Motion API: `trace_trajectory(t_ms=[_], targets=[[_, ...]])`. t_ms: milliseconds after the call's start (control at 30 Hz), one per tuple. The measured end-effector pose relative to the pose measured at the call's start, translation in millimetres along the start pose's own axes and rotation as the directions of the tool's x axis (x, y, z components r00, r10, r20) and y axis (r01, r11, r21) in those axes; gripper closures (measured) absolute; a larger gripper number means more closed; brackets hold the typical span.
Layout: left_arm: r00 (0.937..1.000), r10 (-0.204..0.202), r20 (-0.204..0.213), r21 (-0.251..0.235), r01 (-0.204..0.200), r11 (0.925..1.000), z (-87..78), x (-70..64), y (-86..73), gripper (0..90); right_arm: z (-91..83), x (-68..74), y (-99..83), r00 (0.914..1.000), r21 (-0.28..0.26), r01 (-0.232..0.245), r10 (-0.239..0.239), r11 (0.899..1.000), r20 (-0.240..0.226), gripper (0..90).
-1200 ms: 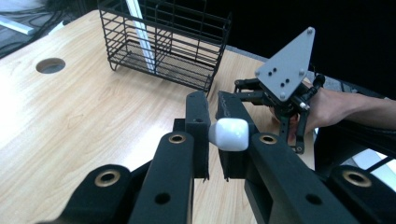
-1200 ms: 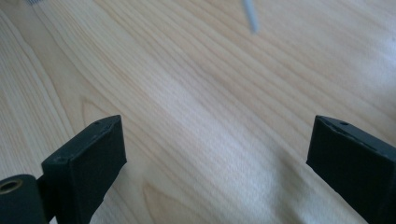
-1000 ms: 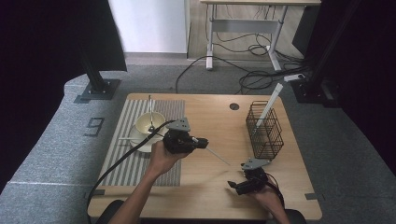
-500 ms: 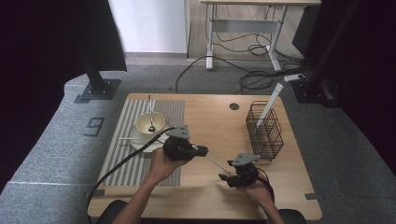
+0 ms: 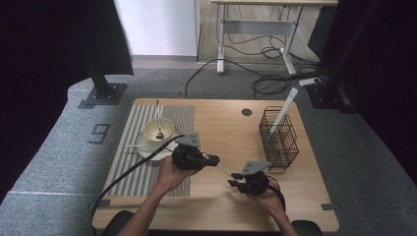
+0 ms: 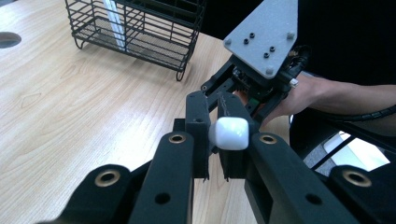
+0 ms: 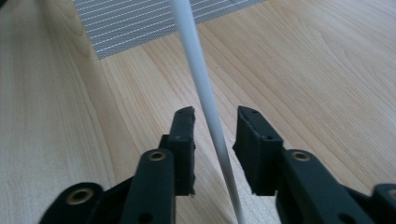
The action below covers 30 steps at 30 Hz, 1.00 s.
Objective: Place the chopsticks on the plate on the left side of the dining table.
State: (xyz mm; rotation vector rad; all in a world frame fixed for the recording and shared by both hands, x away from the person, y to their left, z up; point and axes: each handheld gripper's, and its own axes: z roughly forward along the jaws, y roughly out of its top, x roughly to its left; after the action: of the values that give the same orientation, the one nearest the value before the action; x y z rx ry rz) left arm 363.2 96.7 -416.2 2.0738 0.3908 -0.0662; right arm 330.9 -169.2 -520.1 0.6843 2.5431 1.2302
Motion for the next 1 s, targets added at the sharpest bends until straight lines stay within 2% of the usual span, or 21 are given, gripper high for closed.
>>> trace_trajectory(t_ms=[233,367,467,600,633,733,867,900,1000], targets=[[0.9998,-0.018,0.014,-0.009,0.018,0.9998,-1.9,3.8,-3.1,83.2,-0.6,1.1,0.0,0.9999,0.003,0.012,-0.012,1.000,-0.007,79.4],[0.9992,-0.031,0.025,-0.043,0.032,0.9986,-4.7,7.0,-4.2,82.8,-2.7,3.2,1.6,0.9993,-0.007,0.037,-0.038,0.999,-0.004,81.3],[0.9995,-0.024,-0.019,-0.075,0.022,0.9970,-7.5,7.9,-3.7,76.2,-4.5,5.3,2.9,0.9982,-0.028,0.052,-0.052,0.998,-0.028,83.6],[0.9950,-0.038,-0.092,-0.119,0.026,0.9925,-11.5,10.8,-1.5,55.5,-5.4,9.4,6.0,0.9969,-0.048,0.055,-0.058,0.997,-0.053,85.3],[0.9930,-0.042,-0.110,-0.127,0.027,0.9916,-12.4,11.3,-0.8,49.0,-5.2,9.8,6.2,0.9968,-0.044,0.057,-0.059,0.997,-0.055,85.3],[0.9857,-0.033,-0.165,-0.130,0.012,0.9915,-14.9,12.1,0.0,38.0,-4.2,10.1,5.1,0.9965,-0.031,0.059,-0.060,0.998,-0.057,85.3],[0.9696,-0.010,-0.244,-0.097,-0.014,0.9952,-13.8,12.3,-2.0,30.8,-5.8,10.2,4.5,0.9963,-0.026,0.061,-0.063,0.998,-0.058,85.3],[0.9638,-0.006,-0.267,-0.083,-0.017,0.9964,-12.3,12.7,-3.1,29.7,-6.4,10.2,4.5,0.9963,-0.026,0.062,-0.064,0.998,-0.058,85.3],[0.9535,0.008,-0.301,-0.062,-0.028,0.9977,-8.7,14.1,-7.0,25.6,-9.2,10.0,4.3,0.9963,-0.026,0.063,-0.064,0.998,-0.057,85.3]])
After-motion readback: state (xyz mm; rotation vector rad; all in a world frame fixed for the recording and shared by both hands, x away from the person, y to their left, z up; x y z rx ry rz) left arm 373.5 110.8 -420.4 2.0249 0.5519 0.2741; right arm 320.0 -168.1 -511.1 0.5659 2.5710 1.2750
